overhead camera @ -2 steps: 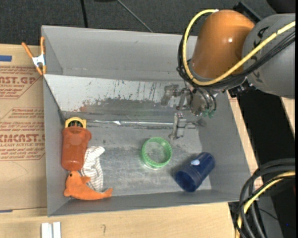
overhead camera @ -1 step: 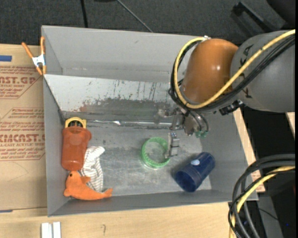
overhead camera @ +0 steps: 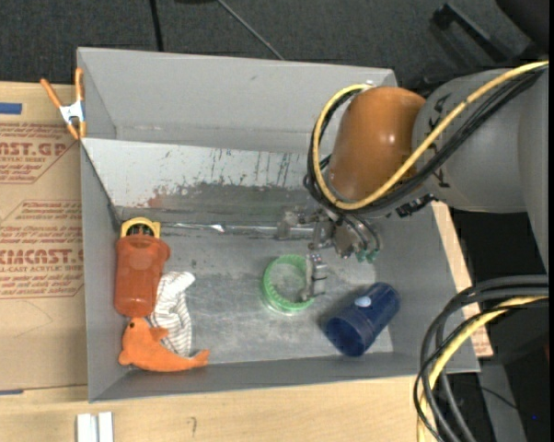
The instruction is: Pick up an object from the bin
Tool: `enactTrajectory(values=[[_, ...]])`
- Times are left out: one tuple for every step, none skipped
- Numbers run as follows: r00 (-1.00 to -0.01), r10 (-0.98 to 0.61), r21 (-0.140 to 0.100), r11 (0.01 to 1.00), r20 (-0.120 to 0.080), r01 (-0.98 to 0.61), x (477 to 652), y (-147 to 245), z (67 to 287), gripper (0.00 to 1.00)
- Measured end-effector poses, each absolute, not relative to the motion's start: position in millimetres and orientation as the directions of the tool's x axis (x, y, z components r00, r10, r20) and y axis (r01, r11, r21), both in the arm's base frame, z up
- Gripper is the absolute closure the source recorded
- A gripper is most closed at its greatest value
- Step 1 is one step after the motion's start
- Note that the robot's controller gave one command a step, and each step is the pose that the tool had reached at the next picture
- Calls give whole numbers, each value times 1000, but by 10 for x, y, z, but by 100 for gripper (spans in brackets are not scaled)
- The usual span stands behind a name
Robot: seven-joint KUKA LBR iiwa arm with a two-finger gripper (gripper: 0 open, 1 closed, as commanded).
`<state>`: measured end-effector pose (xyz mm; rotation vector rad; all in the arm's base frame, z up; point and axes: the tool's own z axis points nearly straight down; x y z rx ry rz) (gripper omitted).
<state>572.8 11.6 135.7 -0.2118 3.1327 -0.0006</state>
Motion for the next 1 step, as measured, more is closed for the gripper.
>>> enactTrajectory(values=[[-991, -130, 1, 991, -5, -130, 5791, 149, 1012, 0]])
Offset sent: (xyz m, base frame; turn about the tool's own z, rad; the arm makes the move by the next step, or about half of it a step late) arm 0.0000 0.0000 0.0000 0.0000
